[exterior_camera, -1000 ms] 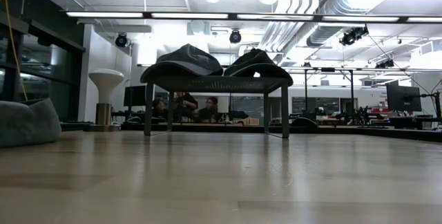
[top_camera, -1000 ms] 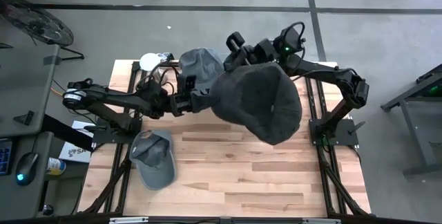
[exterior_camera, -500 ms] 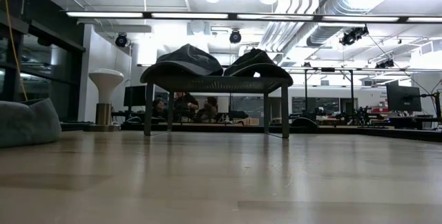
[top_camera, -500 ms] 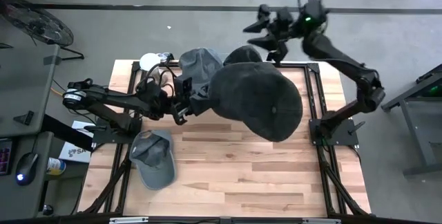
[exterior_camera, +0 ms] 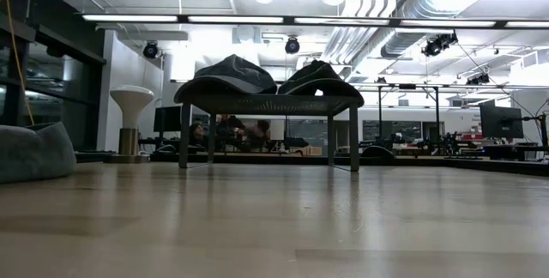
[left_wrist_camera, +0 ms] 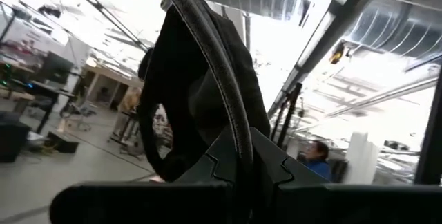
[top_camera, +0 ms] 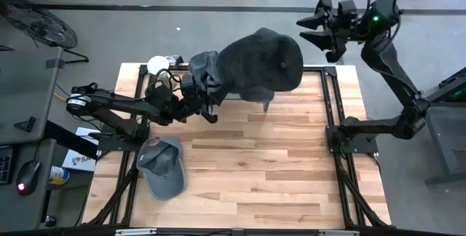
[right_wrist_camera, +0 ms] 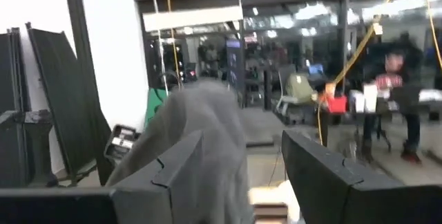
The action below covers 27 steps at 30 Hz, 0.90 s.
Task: Pick & Place hat
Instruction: Stack the black cap on top of the other black cap on the shelf
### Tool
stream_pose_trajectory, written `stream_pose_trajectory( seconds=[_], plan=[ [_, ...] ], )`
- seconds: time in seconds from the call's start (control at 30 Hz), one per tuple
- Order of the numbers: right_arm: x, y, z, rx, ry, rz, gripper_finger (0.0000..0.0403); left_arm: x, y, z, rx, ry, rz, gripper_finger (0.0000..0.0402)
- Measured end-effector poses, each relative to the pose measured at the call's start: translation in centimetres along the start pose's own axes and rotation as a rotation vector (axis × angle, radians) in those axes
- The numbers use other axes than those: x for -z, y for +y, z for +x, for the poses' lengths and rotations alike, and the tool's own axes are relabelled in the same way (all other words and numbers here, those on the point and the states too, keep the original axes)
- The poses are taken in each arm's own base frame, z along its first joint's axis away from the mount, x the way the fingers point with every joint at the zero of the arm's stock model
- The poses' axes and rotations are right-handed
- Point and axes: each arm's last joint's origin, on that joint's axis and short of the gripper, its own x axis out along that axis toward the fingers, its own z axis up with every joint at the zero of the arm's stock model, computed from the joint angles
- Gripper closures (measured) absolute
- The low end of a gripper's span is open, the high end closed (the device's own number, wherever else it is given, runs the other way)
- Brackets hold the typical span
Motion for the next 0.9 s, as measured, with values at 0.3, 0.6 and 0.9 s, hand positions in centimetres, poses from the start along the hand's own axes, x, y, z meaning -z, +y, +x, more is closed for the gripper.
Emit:
stream_pose_trajectory(
  seconds=[0.3, 0.6, 0.9],
  plan=[
    [1.7, 0.4, -0.6, 0.06, 0.119, 0.158, 0.0215, -0.6, 2.6, 0.9, 0.016, -0.004, 0.023, 0.0395],
    [1.7, 0.4, -0.7, 0.125, 0.118, 0.136, 0.0215, -0.9, 6.6, 1.6, -0.024, 0.074, 0.044, 0.0396],
    [1.1, 1.3, -1.7, 0.247, 0.097, 0.069, 0.0214, -1.8, 8.7, 1.8, 0.004, 0.081, 0.054, 0.0396]
  ],
)
